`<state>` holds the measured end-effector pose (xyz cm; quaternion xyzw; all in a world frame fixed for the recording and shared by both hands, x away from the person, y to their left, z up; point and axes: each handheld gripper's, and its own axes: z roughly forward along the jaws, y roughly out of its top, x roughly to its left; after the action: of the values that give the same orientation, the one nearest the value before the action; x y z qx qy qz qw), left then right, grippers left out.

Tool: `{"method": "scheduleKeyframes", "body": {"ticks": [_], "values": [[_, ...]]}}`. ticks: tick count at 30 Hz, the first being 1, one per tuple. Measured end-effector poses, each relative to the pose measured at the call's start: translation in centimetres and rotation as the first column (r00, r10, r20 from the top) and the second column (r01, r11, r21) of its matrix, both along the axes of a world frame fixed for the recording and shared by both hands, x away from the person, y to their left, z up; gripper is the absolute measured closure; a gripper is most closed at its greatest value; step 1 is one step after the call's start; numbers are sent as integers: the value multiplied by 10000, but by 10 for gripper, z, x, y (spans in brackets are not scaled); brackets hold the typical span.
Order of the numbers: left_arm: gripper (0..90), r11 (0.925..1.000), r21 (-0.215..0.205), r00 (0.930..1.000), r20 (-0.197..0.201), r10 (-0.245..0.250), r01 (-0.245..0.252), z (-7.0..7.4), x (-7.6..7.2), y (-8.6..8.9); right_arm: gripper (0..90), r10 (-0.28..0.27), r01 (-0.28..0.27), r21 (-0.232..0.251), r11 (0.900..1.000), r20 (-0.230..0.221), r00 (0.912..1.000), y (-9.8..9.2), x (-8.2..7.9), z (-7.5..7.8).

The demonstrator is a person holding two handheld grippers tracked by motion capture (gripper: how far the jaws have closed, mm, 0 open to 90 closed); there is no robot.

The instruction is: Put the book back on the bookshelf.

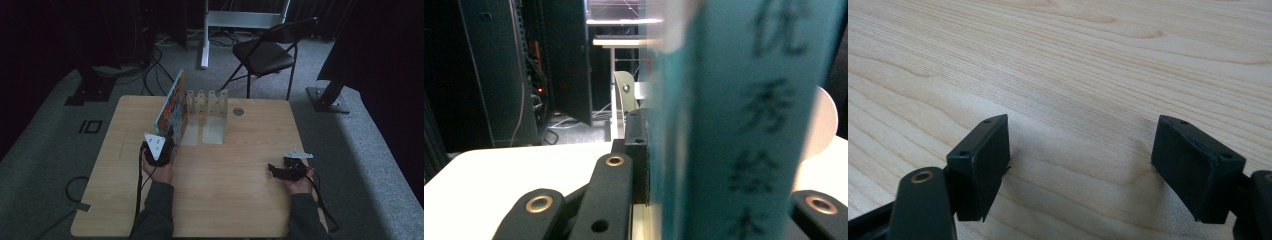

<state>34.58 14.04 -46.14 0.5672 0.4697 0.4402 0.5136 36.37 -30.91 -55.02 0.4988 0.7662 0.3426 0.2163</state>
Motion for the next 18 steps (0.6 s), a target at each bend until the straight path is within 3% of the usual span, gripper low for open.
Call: {"method": "scheduleKeyframes", "body": {"ticks": [10, 18], "values": [[809, 9990, 264, 9992, 151, 370, -374, -5, -1, -7, 229, -6, 6, 18, 10000, -10, 10000, 0, 0, 0], [809, 9984, 197, 9983, 249, 527, -532, -7, 1, -11, 226, 8, -8, 27, 10000, -18, 10000, 0, 0, 0]]}}
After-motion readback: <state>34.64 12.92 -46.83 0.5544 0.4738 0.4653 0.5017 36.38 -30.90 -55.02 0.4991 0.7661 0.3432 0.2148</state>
